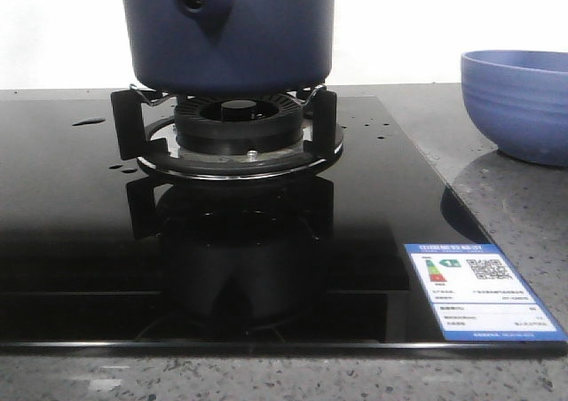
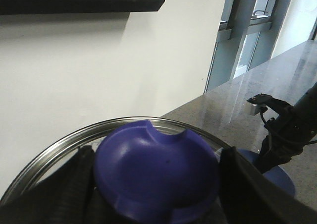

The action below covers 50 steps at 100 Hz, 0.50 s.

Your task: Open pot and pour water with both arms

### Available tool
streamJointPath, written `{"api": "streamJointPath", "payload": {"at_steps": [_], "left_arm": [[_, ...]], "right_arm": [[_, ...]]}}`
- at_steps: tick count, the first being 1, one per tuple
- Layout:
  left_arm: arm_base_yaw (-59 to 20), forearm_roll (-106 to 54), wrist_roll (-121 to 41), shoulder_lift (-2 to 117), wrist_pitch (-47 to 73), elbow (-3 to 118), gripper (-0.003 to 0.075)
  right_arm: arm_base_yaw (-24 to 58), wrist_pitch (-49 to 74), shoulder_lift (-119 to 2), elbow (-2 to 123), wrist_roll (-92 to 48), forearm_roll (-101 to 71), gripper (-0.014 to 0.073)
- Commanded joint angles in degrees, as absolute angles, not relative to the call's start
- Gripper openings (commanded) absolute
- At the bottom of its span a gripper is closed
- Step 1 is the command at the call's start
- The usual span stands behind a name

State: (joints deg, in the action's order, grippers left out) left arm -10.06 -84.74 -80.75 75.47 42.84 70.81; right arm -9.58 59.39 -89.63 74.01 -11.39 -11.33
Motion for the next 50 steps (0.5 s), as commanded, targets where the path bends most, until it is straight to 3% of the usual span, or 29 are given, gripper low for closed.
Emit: {"api": "streamJointPath", "payload": {"at_steps": [1,23,30,43,50], "left_arm": [[-10.6,-90.2,-80.8,73.6,42.6,73.0,0.0357],[-10.6,-90.2,-80.8,73.6,42.6,73.0,0.0357],[-10.6,-90.2,-80.8,73.6,42.6,73.0,0.0357],[-10.6,-89.6,-80.9,73.6,42.7,73.0,0.0357],[-10.6,-89.2,-80.9,73.9,43.3,73.0,0.0357]], "right_arm": [[-9.9,57.4,-88.4,75.1,-11.4,-11.1,-0.0045],[-9.9,57.6,-88.0,75.4,-12.5,-10.7,-0.0009],[-9.9,57.6,-87.4,75.9,-13.0,-10.8,0.0097],[-9.9,59.3,-86.3,79.1,-13.0,-11.0,0.0386],[-9.9,60.9,-85.6,81.6,-13.0,-11.5,0.0456]]}}
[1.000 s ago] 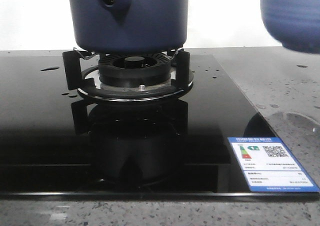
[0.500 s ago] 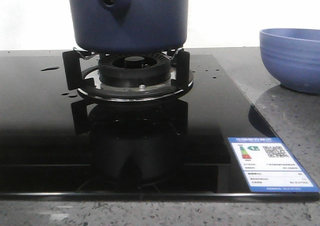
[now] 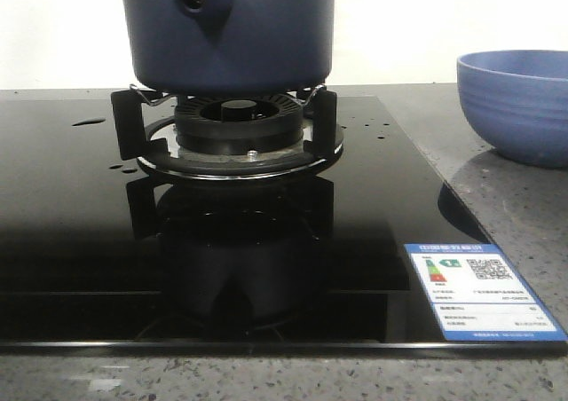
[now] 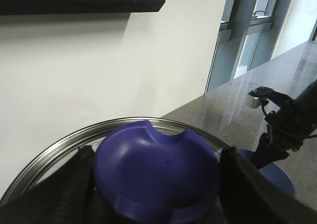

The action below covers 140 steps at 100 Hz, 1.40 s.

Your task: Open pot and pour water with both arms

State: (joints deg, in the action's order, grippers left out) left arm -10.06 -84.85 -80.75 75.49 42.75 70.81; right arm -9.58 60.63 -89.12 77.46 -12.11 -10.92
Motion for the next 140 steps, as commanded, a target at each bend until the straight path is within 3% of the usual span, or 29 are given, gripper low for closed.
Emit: {"api": "streamJointPath", "payload": {"at_steps": [1,42,140], "left_arm": [[-10.7,-89.2,-80.9,74.0,43.3,73.0,0.0357],[-17.3,-88.4,-88.2,79.7,42.7,73.0,0.0357],[-17.3,-86.8,-88.4,84.3,41.5,73.0,0.0357]], "right_arm": [[-9.9,61.2,-85.4,81.9,-13.0,-11.5,0.0458],[-9.9,63.2,-77.4,85.6,-13.0,-15.2,0.0456],[-9.9,63.0,-76.0,85.4,-13.0,-16.2,0.0456]]}}
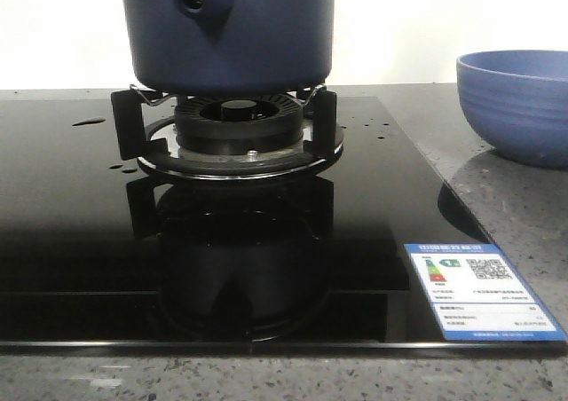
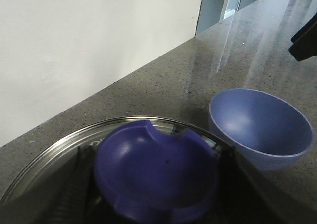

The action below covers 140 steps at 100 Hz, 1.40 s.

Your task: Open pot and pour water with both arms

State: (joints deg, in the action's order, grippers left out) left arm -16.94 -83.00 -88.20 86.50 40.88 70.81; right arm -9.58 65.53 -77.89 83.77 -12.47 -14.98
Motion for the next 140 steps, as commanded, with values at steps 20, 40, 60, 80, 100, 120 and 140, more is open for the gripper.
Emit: {"api": "streamJointPath", "payload": {"at_steps": [20,40,60,80,100,120,140], "left_arm": [[-17.3,-86.8,-88.4,84.3,41.5,73.0,0.0387],[-16.8,-87.4,-88.4,84.1,41.5,73.0,0.0547],[-13.7,-88.2,-88.4,80.9,42.6,73.0,0.0548],[-8.6,-89.8,-87.9,74.5,47.3,73.0,0.0547],[-5.7,-89.7,-86.8,68.9,47.1,73.0,0.0391],[-3.6,-85.1,-80.4,65.4,45.8,73.0,-0.002],[-3.3,-74.1,-72.5,58.7,33.0,67.7,-0.002]], "right_arm": [[-9.9,63.0,-76.0,85.4,-13.0,-16.2,0.0456],[-9.9,63.0,-76.0,85.4,-13.0,-16.2,0.0456],[-9.9,62.9,-75.3,85.4,-13.0,-16.9,0.0456],[-9.9,60.8,-72.8,85.4,-14.2,-24.4,0.0451],[-9.4,54.8,-68.9,82.5,-22.3,-42.5,0.0169],[-7.8,41.2,-62.3,73.3,-28.7,-47.2,-0.005],[-7.8,32.7,-51.5,59.4,-42.4,-47.2,-0.005]]}}
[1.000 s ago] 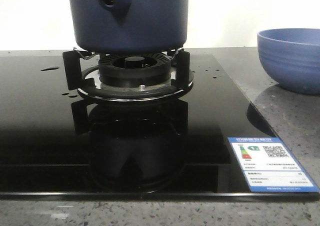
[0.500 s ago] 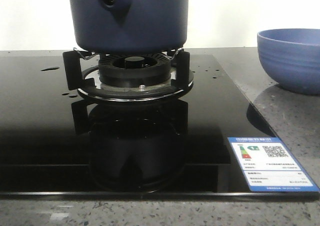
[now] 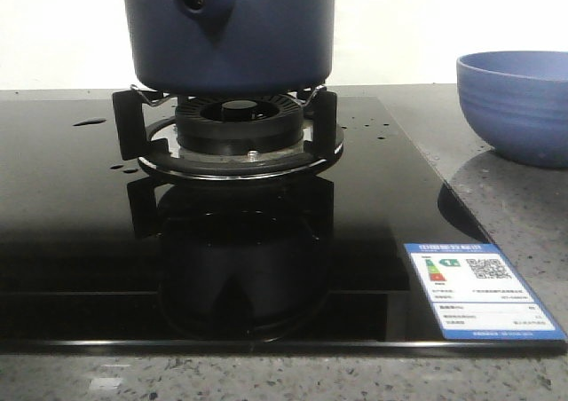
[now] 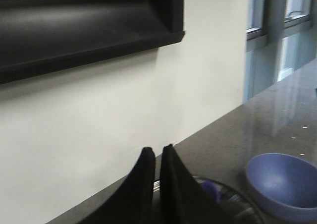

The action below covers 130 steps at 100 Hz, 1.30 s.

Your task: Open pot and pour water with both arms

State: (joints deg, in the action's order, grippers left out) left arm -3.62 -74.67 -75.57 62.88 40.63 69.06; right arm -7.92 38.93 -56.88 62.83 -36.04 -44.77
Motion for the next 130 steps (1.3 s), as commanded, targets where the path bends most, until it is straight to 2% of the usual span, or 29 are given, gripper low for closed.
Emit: {"api": "streamJointPath", "payload": {"at_steps": [1,14,30,47,65,83,130], "left_arm": [[-3.3,-74.0,-72.5,57.9,32.4,67.3,-0.002],[-3.3,-74.0,-73.1,50.7,23.3,57.8,-0.002],[-3.3,-75.0,-74.9,41.3,20.3,43.3,-0.0019],[-3.3,-86.8,-84.6,29.9,17.6,27.2,-0.0019],[-3.3,-92.3,-85.7,18.9,16.7,16.0,-0.0019],[-3.3,-95.0,-85.7,13.3,16.0,13.4,-0.0019],[-3.3,-95.3,-85.7,12.9,16.1,13.4,-0.0019]], "right_arm": [[-7.8,32.0,-51.1,58.8,-42.9,-47.4,-0.005],[-7.8,27.1,-41.4,47.4,-46.8,-47.7,-0.005],[-7.8,22.8,-29.4,33.5,-47.0,-47.7,-0.0051],[-7.8,21.1,-17.1,19.6,-47.0,-47.7,-0.0051],[-7.8,13.7,-10.0,16.5,-47.1,-49.5,-0.0051],[-7.8,17.5,-9.9,16.5,-47.1,-49.5,-0.0051],[-7.8,20.1,-9.9,16.5,-47.1,-49.7,-0.0051]]}}
